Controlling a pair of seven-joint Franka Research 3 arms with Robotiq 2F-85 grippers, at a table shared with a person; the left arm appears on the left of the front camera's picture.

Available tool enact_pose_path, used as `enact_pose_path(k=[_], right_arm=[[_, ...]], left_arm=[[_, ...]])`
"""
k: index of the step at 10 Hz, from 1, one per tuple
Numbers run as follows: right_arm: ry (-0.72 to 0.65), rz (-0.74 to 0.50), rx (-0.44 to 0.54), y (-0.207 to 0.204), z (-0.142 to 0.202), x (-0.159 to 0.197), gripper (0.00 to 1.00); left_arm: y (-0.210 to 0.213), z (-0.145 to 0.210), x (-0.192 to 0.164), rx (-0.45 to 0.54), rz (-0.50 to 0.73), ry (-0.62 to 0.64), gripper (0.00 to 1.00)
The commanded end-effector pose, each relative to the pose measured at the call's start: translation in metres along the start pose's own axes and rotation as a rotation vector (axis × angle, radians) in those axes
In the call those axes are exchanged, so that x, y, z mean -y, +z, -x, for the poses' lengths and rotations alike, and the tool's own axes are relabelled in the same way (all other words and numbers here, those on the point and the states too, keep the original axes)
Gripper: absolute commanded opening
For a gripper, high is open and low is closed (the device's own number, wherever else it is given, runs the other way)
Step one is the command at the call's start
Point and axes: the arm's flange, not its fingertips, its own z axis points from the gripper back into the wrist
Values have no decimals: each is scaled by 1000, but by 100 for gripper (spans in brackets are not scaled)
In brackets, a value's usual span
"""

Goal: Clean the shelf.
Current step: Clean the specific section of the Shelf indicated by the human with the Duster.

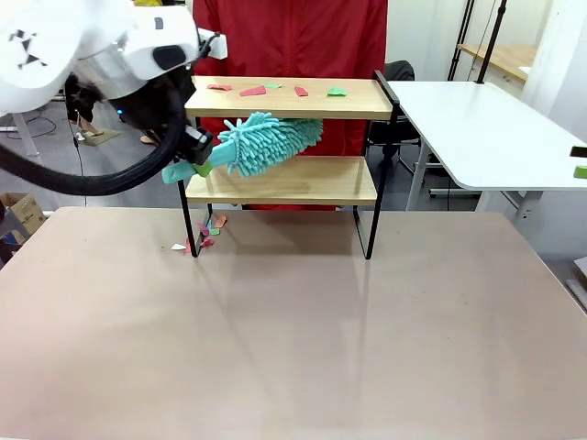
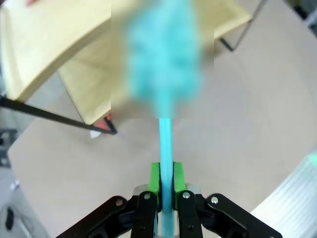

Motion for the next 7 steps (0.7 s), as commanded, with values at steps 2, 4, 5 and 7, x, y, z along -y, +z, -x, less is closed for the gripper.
enact_pose_path(k=[2,4,5,7], right_arm=[[7,-1,-1,-1,-4,-1,100],[7,-1,-1,-1,-4,-1,100],[7,-1,-1,-1,-4,-1,100],[7,-1,-1,-1,-4,-1,100]], left_arm=[[-3,26,-28,25,209,-194,13],[4,29,-39,37,276,-250,13],[7,30,-46,32,322,-307,13],[2,32,-56,-25,454,-393,13]])
